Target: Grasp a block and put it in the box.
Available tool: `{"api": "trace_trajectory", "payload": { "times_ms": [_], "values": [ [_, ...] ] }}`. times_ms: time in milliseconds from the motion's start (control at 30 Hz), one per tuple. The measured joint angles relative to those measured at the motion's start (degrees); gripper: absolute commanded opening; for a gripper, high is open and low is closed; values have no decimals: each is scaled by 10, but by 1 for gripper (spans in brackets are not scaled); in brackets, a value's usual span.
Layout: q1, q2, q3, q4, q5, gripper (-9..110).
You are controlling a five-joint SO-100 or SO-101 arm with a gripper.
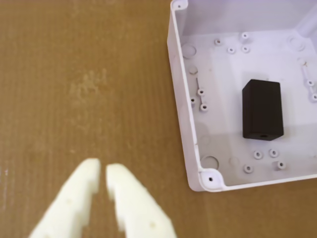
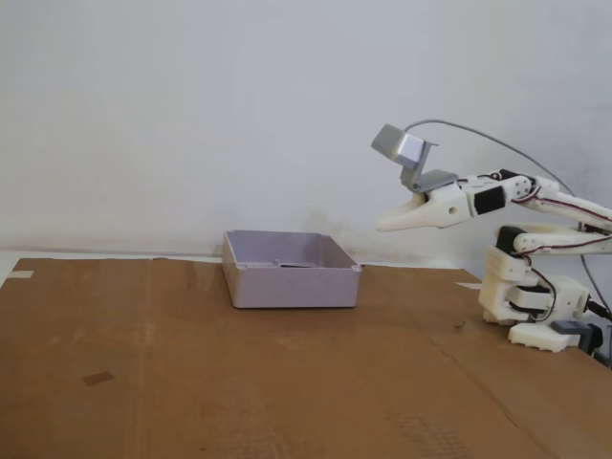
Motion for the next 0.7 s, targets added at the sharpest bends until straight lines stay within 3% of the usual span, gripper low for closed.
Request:
{"api": "trace_trajectory", "payload": {
  "times_ms": [700],
  "values": [
    [0,117,105,0,0,0]
  ]
}}
